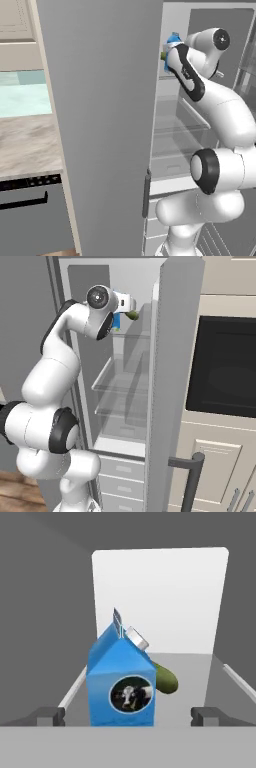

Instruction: Take out the milk from the fridge and place it on the tray on the counter. Then take the sugar cube near the tray and place it in the tray.

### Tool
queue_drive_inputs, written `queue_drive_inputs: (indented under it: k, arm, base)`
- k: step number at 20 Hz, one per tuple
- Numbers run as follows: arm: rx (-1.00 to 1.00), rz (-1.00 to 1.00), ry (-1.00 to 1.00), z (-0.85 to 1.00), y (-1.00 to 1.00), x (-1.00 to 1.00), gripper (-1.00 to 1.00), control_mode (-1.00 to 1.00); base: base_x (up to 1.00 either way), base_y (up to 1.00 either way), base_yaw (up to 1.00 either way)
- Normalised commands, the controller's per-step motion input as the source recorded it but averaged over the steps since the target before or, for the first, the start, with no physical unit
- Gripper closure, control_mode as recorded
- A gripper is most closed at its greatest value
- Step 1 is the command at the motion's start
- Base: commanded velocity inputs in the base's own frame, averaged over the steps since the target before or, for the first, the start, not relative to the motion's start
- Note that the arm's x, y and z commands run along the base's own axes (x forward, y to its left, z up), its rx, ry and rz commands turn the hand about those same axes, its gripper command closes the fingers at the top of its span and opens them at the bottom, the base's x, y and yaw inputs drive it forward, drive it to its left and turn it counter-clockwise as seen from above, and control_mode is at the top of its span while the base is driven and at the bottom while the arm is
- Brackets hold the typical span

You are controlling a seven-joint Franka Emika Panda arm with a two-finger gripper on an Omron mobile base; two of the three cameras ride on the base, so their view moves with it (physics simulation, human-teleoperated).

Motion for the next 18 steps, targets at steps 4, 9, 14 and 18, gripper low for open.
queue_drive_inputs:
  k: [4,9,14,18]
  arm:
    - [0.00,0.00,0.00,-0.01,0.00,0.52,-1.00,-1.00]
    - [0.00,0.00,0.00,0.00,0.01,0.33,-1.00,-1.00]
    - [0.00,0.00,0.00,0.00,0.16,0.29,1.00,-1.00]
    - [-0.01,0.00,-0.01,0.00,0.24,0.08,1.00,-1.00]
  base:
    - [0.00,0.00,0.00]
    - [0.00,0.00,0.00]
    - [0.00,0.00,0.00]
    - [0.00,0.00,0.00]
